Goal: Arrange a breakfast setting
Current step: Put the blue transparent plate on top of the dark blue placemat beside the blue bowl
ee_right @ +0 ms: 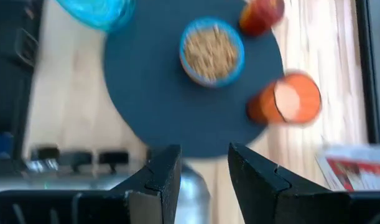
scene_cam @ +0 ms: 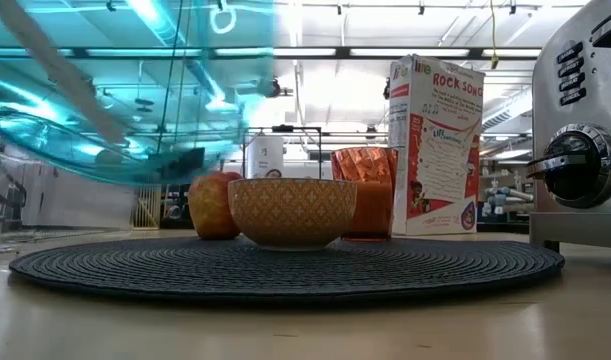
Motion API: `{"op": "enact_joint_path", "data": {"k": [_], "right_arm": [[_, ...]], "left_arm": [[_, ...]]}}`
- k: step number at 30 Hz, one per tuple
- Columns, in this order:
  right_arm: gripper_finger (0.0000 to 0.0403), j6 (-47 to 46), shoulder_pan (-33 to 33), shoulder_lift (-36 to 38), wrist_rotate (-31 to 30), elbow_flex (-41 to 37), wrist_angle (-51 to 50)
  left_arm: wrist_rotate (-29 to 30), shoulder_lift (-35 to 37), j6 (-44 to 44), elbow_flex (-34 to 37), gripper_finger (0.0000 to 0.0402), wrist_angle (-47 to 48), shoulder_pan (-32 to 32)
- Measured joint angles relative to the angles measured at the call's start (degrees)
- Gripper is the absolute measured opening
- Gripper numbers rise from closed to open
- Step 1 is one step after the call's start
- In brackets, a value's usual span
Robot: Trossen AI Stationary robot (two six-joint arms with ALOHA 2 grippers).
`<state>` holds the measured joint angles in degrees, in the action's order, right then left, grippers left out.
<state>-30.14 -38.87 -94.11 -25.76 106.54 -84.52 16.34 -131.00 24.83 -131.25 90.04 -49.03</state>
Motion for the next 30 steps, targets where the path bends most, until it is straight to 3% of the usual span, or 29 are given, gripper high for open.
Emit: {"op": "enact_joint_path", "data": {"k": [6, 12, 16, 30], "right_arm": [[0.0140, -3.60, 0.00, 0.02, 0.33, 0.00, -5.20], [0.0140, -4.83, 0.00, 0.02, 0.33, 0.00, -5.47], [0.0140, -4.79, 0.00, 0.02, 0.39, 0.00, -5.47], [0.0140, -5.45, 0.00, 0.02, 6.38, 0.00, -5.10]], "left_arm": [[2.07, -0.04, -3.22, 7.08, 0.0007, 0.04, 2.65], [7.63, -0.13, 2.36, 14.99, 0.0008, 0.04, 4.54], [7.79, -0.13, 4.49, 18.21, 0.0008, 0.02, 5.48], [6.91, -0.11, 4.47, 20.36, 0.0009, -2.31, 4.00]]}}
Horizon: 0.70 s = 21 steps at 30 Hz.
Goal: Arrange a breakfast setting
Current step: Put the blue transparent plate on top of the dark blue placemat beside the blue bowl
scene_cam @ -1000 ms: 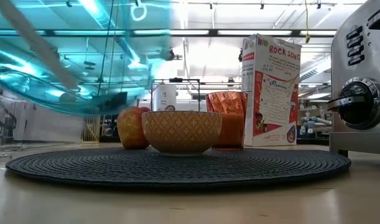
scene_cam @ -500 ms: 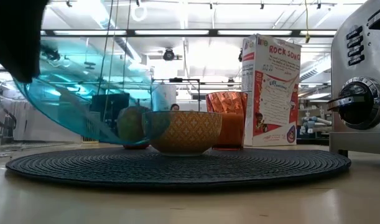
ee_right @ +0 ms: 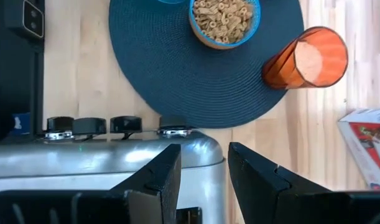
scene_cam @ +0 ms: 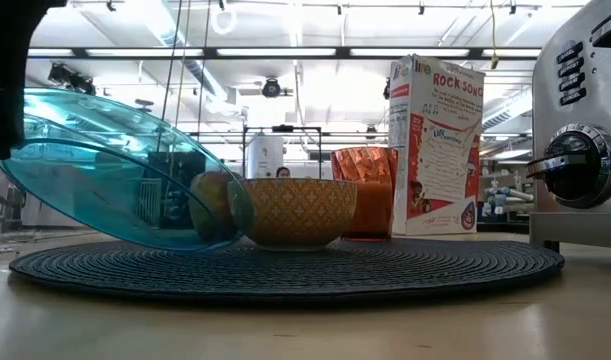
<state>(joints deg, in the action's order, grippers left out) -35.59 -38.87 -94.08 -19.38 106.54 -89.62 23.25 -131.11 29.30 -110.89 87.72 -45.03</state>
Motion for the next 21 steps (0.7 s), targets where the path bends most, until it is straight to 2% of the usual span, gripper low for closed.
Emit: {"op": "enact_joint_path", "data": {"k": [9, 15, 21], "right_arm": [[0.0140, -1.84, -0.05, 0.00, 4.63, 0.00, 0.83], [0.0140, -3.18, -0.13, 0.00, 8.41, 0.00, 1.05], [0.0140, -3.30, -0.47, 0.00, 9.11, 0.00, 1.05]], "left_arm": [[-0.24, 0.00, 0.07, 0.00, 0.0015, -0.81, 0.20], [-0.69, 0.00, 0.79, 0.00, 0.0074, -0.87, 0.34], [-2.05, 0.00, 1.11, 0.00, 0.0131, -0.08, 1.26]]}}
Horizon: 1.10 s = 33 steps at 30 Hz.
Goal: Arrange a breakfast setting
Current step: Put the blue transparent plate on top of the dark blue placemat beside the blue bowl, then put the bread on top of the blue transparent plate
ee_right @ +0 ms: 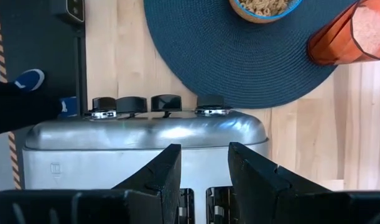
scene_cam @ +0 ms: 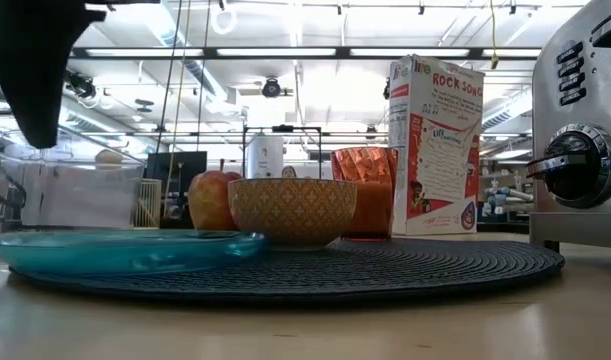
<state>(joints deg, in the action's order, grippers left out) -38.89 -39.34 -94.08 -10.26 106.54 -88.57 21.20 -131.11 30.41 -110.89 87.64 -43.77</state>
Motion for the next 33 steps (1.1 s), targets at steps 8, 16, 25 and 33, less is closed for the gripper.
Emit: {"op": "enact_joint_path", "data": {"k": [8, 16, 25, 33], "right_arm": [[0.0140, -0.16, -0.62, 0.02, 0.07, 0.00, -0.02], [0.0140, -0.39, -0.75, 2.80, -3.07, 0.00, 1.46], [0.0140, -0.59, -0.84, 7.18, -8.65, 0.00, 5.46], [0.0140, 0.02, -2.78, 7.89, -10.12, 0.00, 6.47]], "left_arm": [[-4.61, 0.12, 0.04, -1.12, 0.0148, 2.22, 0.15], [6.39, 11.06, 14.61, -1.09, 0.0149, 0.41, 4.51], [10.43, 15.62, 13.45, -1.05, 0.0149, -2.56, 12.50], [-1.39, 15.78, 3.20, -1.07, 0.0149, -12.16, 16.53]]}}
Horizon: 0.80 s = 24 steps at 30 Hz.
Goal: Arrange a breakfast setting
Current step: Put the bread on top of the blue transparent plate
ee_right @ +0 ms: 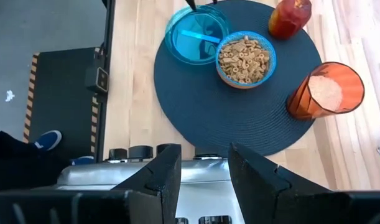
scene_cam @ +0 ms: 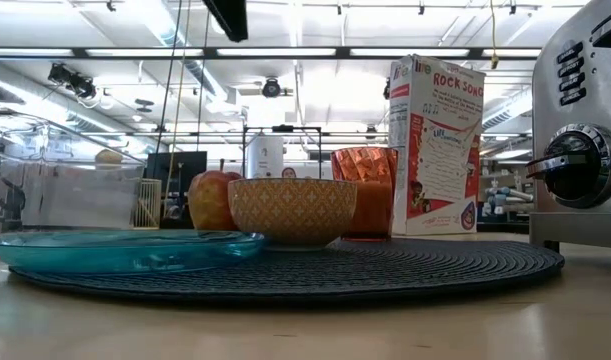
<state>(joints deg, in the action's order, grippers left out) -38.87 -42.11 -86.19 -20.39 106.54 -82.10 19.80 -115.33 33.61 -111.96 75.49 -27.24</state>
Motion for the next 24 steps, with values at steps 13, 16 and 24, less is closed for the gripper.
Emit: {"op": "enact_joint_path", "data": {"k": [13, 16, 24], "right_arm": [[0.0140, -1.59, -2.40, -0.02, -2.33, 0.00, 0.67], [0.0140, -2.03, -2.40, -0.02, -2.24, 0.00, 0.67], [0.0140, -3.20, -2.40, -0.04, -0.96, 0.00, 1.17]], "left_arm": [[-10.80, -0.13, 15.67, 21.98, 0.0149, -18.45, 0.25], [-12.04, -0.13, 16.80, 25.52, 0.0149, -20.71, 1.26], [-15.87, -0.11, 16.78, 31.82, 0.0149, -28.90, 3.65]]}}
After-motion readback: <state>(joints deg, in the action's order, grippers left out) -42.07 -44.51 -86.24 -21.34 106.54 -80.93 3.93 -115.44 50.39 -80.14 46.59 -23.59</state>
